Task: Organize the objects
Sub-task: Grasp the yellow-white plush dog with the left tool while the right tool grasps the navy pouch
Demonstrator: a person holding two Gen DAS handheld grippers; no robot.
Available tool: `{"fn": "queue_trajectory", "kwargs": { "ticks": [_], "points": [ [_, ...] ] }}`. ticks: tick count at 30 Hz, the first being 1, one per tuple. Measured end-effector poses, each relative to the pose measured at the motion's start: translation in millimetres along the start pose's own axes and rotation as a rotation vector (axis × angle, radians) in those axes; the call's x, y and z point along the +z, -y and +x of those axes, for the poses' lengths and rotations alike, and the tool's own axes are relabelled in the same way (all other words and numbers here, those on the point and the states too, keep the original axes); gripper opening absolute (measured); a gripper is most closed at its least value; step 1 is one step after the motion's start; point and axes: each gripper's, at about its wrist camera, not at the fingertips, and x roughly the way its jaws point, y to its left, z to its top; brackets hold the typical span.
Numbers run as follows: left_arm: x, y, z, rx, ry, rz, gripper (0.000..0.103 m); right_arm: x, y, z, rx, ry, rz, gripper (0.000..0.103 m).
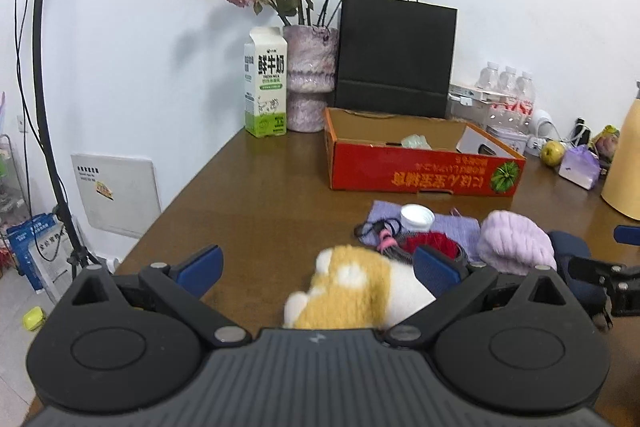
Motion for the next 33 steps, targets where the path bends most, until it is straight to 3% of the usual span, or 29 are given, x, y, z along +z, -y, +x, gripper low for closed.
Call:
{"fn": "queue_trajectory", "kwargs": {
  "ticks": [7, 16, 23, 25, 27, 29, 33],
  "points": [
    [-18, -2, -3, -0.027, -0.01, 0.022, 0.103, -18, 5, -5, -0.005, -0.03, 0.018, 0.103],
    [-33, -2, 28, -0.026, -0.095, 0.094, 0.103, -35, 19, -7, -0.023, -0.061, 0.048, 0.103],
    [-35, -4, 48, -0.082, -0.13, 0.088, 0.103, -36, 27, -3, -0.037, -0.074, 0.063, 0.103],
    [-34, -8, 47, -0.129, -0.126, 0.059, 0.092, -35, 27, -1, -0.035, -0.078, 0.064, 0.103],
    [-36, -6, 42, -0.148, -0.099, 0.065, 0.064, -35, 27, 2, -0.034, -0.084, 0.066, 0.103],
    [-38, -3, 39, -0.136, -0.089, 0.075, 0.058, -33, 28, 7, -0.032, -0.092, 0.067, 0.103],
    [-42, 7, 36, -0.095, -0.071, 0.042, 0.055, -26, 30, 16, -0.047, -0.105, 0.071, 0.103]
  ]
}}
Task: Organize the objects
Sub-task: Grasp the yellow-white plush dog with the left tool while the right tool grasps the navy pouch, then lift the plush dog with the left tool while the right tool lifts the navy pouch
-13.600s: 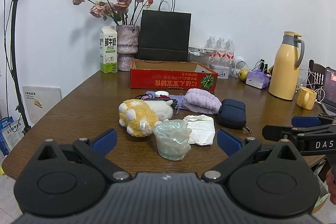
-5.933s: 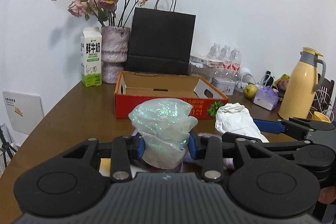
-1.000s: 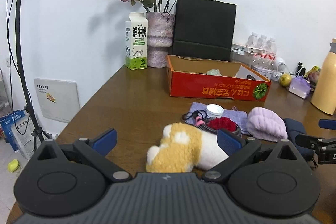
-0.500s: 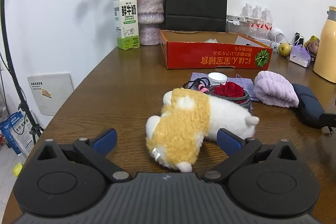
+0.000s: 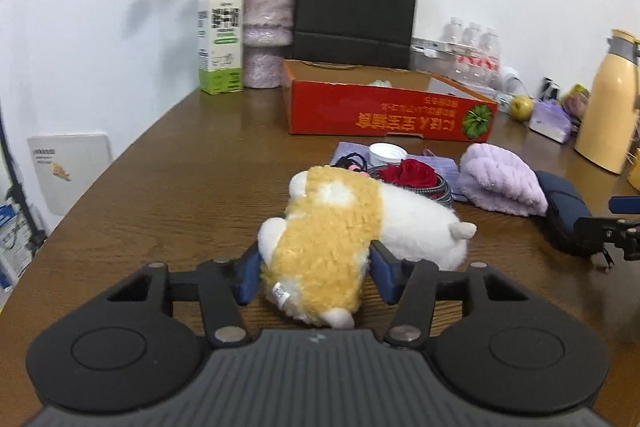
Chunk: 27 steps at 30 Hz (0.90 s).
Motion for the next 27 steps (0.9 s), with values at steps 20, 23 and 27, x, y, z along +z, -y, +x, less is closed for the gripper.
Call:
{"fn": "queue_trajectory", "kwargs": {
  "ticks": [20, 23, 27],
  "points": [
    [-5, 12, -6, 0.045, 0.01, -0.104, 0.055, -4, 23, 19, -0.005, -0.097, -0.002, 0.077],
    [-7, 15, -7, 0.055, 0.016, -0.091, 0.055, -12, 32, 3, 0.0, -0.099, -0.027, 0.074],
    [-7, 17, -6, 0.063, 0.017, -0.087, 0.056, -19, 42, -11, 0.011, -0.101, -0.045, 0.074]
  ]
}}
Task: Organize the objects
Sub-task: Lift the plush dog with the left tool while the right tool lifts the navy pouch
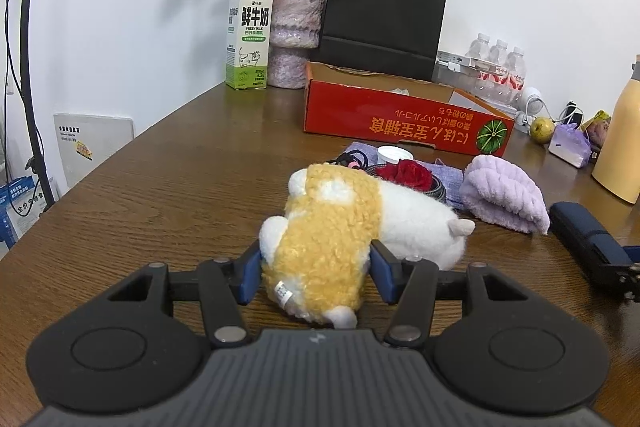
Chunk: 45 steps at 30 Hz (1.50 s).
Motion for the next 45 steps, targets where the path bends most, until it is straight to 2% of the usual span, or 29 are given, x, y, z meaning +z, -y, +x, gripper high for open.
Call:
{"fn": "queue_trajectory", "kwargs": {
  "ticks": [3, 6, 14, 18, 19, 20, 21, 23, 24, 28, 45],
  "points": [
    [0, 1, 0, 0.002, -0.001, -0.001, 0.057, -1, 5, -2, 0.011, 0.009, 0.032, 0.075],
    [1, -2, -1, -0.005, 0.001, -0.022, 0.061, 2, 3, 3, 0.009, 0.017, 0.039, 0.084],
    [9, 1, -1, -0.026, -0.006, 0.036, 0.083, 10, 5, 26, -0.012, -0.018, 0.066, 0.086],
    [10, 1, 5, -0.044, -0.017, 0.047, 0.084, 10, 5, 29, -0.018, -0.011, 0.069, 0.084],
    [9, 1, 7, -0.05, -0.023, 0.045, 0.084, 10, 5, 29, -0.014, -0.009, 0.07, 0.084],
    [9, 1, 9, -0.052, -0.03, 0.043, 0.075, 9, 6, 30, -0.01, -0.008, 0.073, 0.084],
    [7, 1, 10, -0.053, -0.034, 0.039, 0.061, 9, 6, 30, -0.006, -0.006, 0.074, 0.083],
    [6, 0, 10, -0.063, -0.028, 0.032, 0.055, 9, 5, 28, -0.011, 0.003, 0.076, 0.077],
    [5, 0, 9, -0.065, -0.025, 0.028, 0.054, 9, 6, 27, -0.008, 0.009, 0.079, 0.072],
    [3, 2, 6, -0.06, -0.016, 0.018, 0.052, 8, 4, 24, 0.003, 0.026, 0.074, 0.069],
    [7, 3, -28, -0.064, 0.065, 0.01, 0.05, 6, 0, -5, 0.035, 0.115, 0.091, 0.065]
  ]
}}
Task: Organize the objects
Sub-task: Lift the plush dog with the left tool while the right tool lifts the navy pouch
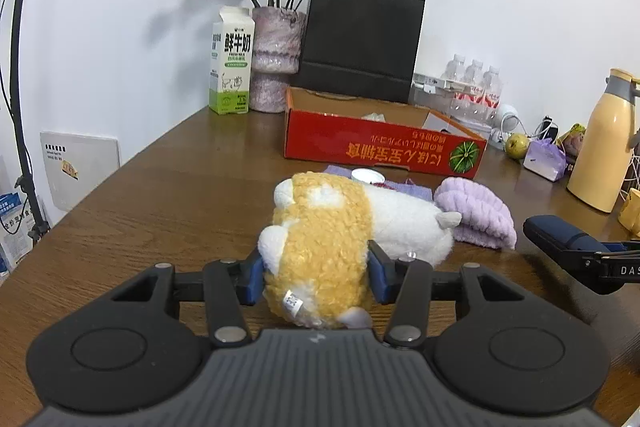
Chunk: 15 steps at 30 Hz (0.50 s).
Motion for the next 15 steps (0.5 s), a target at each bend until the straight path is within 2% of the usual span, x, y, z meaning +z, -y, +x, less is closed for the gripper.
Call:
{"fn": "queue_trajectory", "kwargs": {
  "ticks": [15],
  "points": [
    [20, 14, -8, 0.005, 0.04, 0.011, 0.05, 26, -20, -17, 0.043, 0.078, -0.027, 0.065]
  ]
}}
